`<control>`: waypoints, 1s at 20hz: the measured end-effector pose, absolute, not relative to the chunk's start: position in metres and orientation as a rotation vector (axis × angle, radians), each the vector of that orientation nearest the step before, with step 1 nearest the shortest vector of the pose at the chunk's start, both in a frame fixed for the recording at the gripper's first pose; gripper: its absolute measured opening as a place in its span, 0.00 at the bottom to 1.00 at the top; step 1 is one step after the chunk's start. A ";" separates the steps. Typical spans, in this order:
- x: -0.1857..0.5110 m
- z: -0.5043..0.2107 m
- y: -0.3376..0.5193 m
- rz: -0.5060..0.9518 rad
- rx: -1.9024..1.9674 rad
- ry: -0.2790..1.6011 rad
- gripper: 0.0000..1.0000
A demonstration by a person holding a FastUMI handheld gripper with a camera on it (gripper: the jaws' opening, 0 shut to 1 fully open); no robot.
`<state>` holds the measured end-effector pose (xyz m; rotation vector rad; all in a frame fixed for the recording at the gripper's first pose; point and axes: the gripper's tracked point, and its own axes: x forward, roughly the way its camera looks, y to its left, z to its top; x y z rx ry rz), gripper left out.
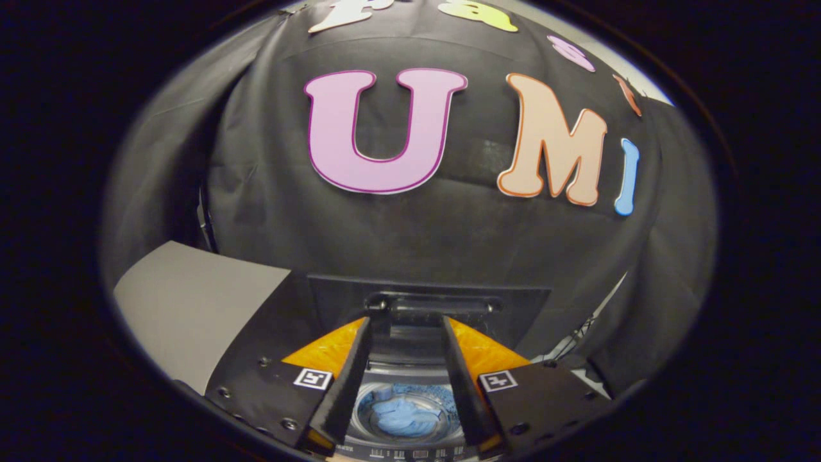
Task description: Put the clothes into the washing machine and then close the washing machine lid.
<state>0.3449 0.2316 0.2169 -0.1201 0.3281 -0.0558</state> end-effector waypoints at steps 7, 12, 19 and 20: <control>0.414 0.247 0.241 -0.092 -0.129 0.219 0.94; 0.464 0.254 0.245 -0.121 -0.161 0.156 0.98; 0.506 0.201 0.243 -0.128 -0.093 0.253 0.98; 0.506 0.195 0.243 -0.123 -0.077 0.271 0.98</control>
